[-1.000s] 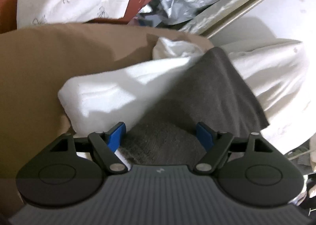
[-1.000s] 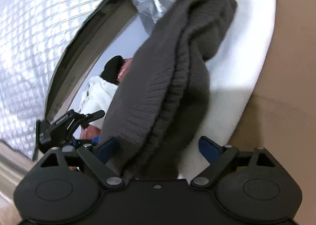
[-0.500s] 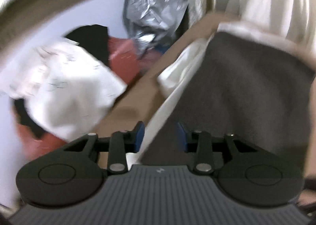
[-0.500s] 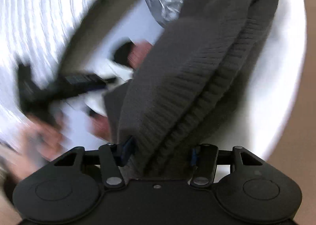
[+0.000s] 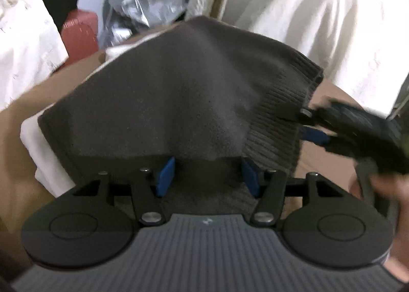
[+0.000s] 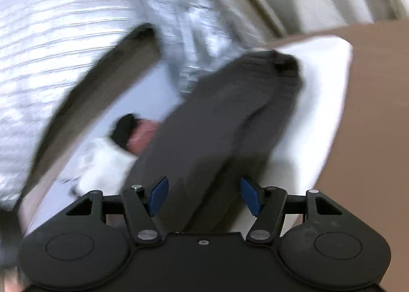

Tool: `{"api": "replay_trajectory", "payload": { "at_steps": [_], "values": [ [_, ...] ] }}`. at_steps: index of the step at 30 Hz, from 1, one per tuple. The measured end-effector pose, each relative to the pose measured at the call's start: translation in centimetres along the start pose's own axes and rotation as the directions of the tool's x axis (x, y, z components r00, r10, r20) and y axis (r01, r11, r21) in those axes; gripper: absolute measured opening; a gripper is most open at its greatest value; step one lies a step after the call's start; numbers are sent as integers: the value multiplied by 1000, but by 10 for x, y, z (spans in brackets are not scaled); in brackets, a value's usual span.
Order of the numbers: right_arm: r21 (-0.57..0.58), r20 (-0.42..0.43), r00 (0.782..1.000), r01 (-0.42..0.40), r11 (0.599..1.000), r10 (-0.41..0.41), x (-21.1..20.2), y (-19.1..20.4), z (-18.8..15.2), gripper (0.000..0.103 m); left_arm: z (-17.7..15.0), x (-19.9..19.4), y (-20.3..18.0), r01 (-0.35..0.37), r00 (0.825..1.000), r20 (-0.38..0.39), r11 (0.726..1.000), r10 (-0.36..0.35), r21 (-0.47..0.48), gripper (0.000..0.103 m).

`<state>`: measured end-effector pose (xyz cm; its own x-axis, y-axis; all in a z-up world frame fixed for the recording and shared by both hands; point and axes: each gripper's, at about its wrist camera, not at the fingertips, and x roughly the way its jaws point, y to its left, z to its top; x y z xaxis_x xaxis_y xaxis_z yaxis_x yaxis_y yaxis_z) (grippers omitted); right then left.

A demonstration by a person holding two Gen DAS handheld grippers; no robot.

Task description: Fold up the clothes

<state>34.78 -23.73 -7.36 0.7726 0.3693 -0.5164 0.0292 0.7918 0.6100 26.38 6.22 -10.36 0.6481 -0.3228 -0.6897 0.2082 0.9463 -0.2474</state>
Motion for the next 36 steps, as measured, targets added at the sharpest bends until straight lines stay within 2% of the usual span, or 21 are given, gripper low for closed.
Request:
{"api": "replay_trajectory", "payload": {
  "at_steps": [2,3,4,7,10,13,15,16,17,19,22,25,28,33,36],
  "values": [
    [-6,-79,996,31,1000,-31,34,-13,18,63,-4,-1,-12,-38,999,14,998,37,44,58],
    [-56,-116,992,36,998,-42,47,-15,26,57,-5,-1,-21,-68,998,5,993,68,96,59],
    [-113,-114,991,56,992,-69,52,-14,31,57,-5,-2,-29,-97,995,-2,984,98,148,59],
    [-158,-20,993,109,981,-113,46,-12,39,53,-12,-2,-56,-181,982,-3,943,190,279,59],
    [-118,98,977,199,973,-188,30,-10,40,53,-13,-1,-68,-226,972,2,928,235,295,60],
    [-191,215,942,299,935,-258,9,-3,31,53,-17,-8,-76,-280,957,10,917,289,285,70],
    [-250,307,907,368,896,-287,-17,-4,23,53,-20,-17,-82,-317,944,3,905,330,283,80],
    [-244,352,891,384,891,-287,-33,-4,18,54,-22,-23,-85,-325,941,-6,905,340,273,83],
    [-230,378,881,389,892,-286,-50,-3,15,56,-23,-30,-87,-333,937,-15,906,350,262,88],
    [-210,405,867,396,894,-289,-79,1,5,76,-27,-42,-93,-331,937,-37,916,348,228,91],
    [-265,384,874,413,871,-298,-112,10,-12,78,-44,-63,-104,-345,930,-56,916,363,205,94],
    [-336,319,915,353,873,-247,-141,12,-36,78,-63,-83,-115,-376,918,-53,906,392,194,95],
    [-383,261,946,284,879,-192,-167,10,-61,78,-72,-91,-120,-371,922,-47,911,384,180,95],
    [-427,230,946,310,850,-229,-193,11,-86,78,-84,-104,-136,-407,908,-31,897,418,173,95],
    [-432,214,946,315,845,-243,-206,12,-98,78,-87,-115,-144,-405,911,-17,900,412,160,95]
  ]
}}
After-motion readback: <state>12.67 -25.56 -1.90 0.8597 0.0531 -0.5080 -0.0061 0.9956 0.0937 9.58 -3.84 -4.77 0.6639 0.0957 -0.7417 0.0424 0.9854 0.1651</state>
